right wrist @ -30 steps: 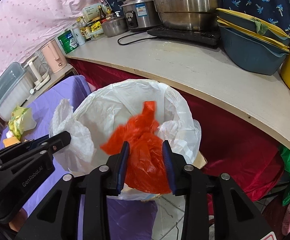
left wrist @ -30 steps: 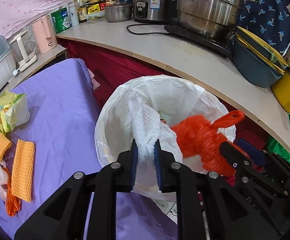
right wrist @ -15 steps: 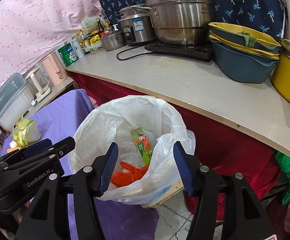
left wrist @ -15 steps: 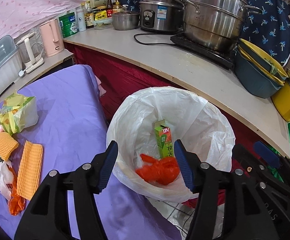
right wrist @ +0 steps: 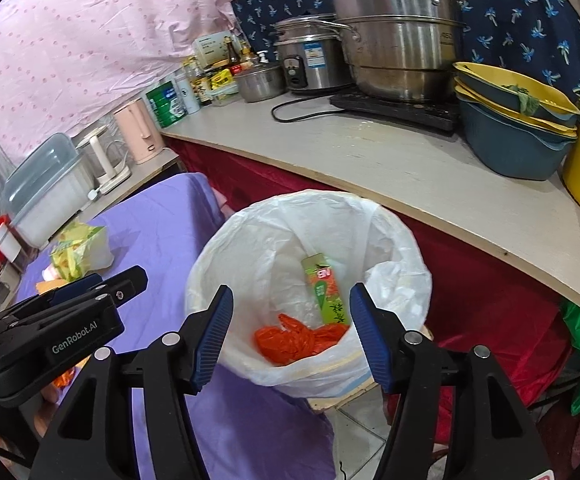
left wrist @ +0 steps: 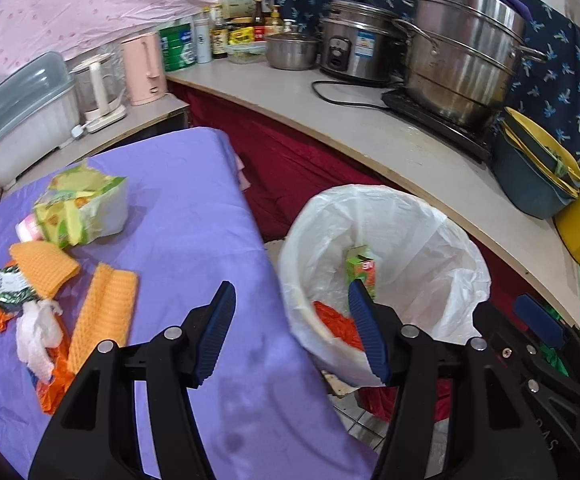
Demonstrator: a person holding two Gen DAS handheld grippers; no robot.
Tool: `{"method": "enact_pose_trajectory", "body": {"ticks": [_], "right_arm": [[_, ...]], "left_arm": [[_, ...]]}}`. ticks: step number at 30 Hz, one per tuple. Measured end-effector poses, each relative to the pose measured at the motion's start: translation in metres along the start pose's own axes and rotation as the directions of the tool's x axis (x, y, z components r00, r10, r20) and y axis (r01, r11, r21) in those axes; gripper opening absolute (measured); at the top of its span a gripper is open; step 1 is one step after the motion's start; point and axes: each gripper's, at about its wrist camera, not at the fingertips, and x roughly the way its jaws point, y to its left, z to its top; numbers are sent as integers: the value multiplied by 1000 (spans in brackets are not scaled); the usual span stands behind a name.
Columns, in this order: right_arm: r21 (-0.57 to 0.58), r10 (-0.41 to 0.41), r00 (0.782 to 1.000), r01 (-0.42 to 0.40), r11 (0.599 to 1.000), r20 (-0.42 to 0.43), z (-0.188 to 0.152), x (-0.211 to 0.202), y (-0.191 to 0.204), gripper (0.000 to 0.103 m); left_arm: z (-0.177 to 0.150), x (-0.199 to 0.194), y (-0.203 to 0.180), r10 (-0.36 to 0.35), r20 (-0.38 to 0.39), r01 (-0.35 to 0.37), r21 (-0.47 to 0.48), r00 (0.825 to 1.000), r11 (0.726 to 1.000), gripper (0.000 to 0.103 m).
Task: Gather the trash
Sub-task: 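Move both tools back toward the table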
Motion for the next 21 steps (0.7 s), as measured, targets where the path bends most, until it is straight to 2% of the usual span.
{"method": "enact_pose_trajectory", "body": {"ticks": [6, 8, 11, 21], "right_arm": [[-57, 32, 999, -33, 998, -12, -10, 0, 34, 60], [-72, 42, 999, -44, 996, -19, -14, 1, 44, 60], [-90, 67, 997, -70, 994, -34, -22, 2, 63, 60], [-152, 134, 985, -150, 977, -109, -50, 16, 124, 60]], "left_arm": [[-12, -10, 41, 62, 1, -62, -45, 998, 997, 57], [-18, -14, 57, 78, -2, -78, -69, 997, 995, 62], [-27, -20, 81, 103, -4, -103, -99, 995, 990, 63], [-53, -30, 160, 196, -52, -203, -215, 979, 955, 63]]}}
